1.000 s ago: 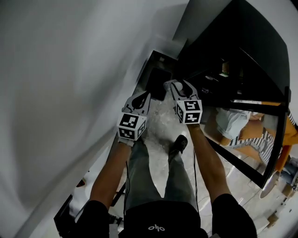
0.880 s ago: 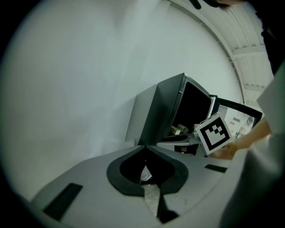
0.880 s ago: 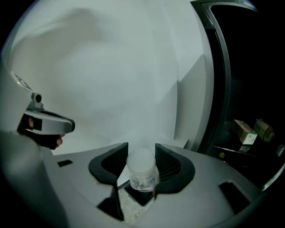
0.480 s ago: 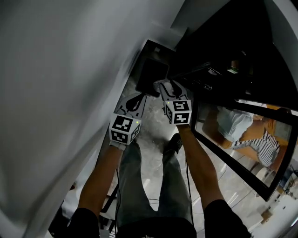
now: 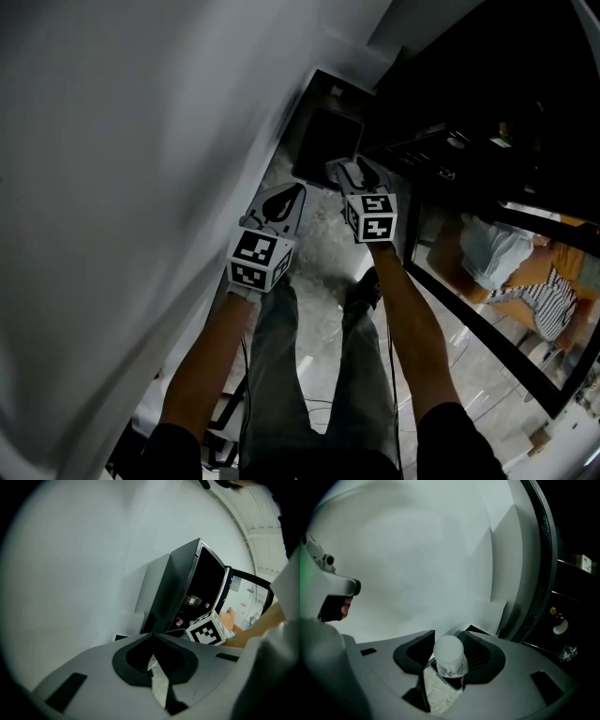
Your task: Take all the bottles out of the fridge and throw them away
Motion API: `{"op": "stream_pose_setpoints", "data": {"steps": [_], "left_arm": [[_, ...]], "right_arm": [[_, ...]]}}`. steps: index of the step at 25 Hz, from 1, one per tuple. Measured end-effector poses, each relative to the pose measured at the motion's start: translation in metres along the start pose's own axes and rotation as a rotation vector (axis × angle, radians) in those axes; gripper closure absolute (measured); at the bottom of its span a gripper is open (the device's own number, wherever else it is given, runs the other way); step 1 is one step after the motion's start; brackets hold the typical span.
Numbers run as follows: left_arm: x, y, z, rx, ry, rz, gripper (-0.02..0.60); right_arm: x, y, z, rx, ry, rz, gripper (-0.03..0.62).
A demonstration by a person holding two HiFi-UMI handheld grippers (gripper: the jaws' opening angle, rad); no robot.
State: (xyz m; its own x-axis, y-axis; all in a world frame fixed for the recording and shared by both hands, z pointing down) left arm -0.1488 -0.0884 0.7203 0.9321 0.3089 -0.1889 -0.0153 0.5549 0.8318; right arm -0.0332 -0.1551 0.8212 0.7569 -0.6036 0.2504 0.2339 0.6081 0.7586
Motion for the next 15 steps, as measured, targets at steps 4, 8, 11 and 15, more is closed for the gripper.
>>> {"op": "stream_pose_setpoints", "data": {"steps": [4,8,11,15], "left_arm": [[-0.005,0.011,-0.002,-0.012,-0.003,-0.006,0.578],[-0.009,0.019,-0.004,-0.017,-0.001,-0.012,0.578],[-0.012,0.025,0.001,-0.020,0.001,-0.014,0.578],[-0.016,0.031,0.009,-0.030,0.003,-0.022,0.578]], "right_arm": [[0.002,0.013,0.015,-0.030,0.004,-0.008,0.398],[0.006,0.029,0.027,-0.060,0.009,-0.005,0.398],[0.010,0.041,0.035,-0.071,0.015,0.007,0.398],[0.015,0.063,0.043,-0.090,0.037,0.034,0.398]]}}
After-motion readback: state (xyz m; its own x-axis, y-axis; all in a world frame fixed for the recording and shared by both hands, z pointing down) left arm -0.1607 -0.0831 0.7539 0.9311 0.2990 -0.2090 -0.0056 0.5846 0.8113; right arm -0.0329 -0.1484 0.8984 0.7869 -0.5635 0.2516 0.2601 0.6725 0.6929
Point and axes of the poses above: the fingertips, and each gripper's own axes: z forward along the fingers, x to its right, y out of its underside, the point moved 2 cm from there along -z, backward along the fingers, and after that the axes turned 12 degrees about -y, right-handed, at the moved point
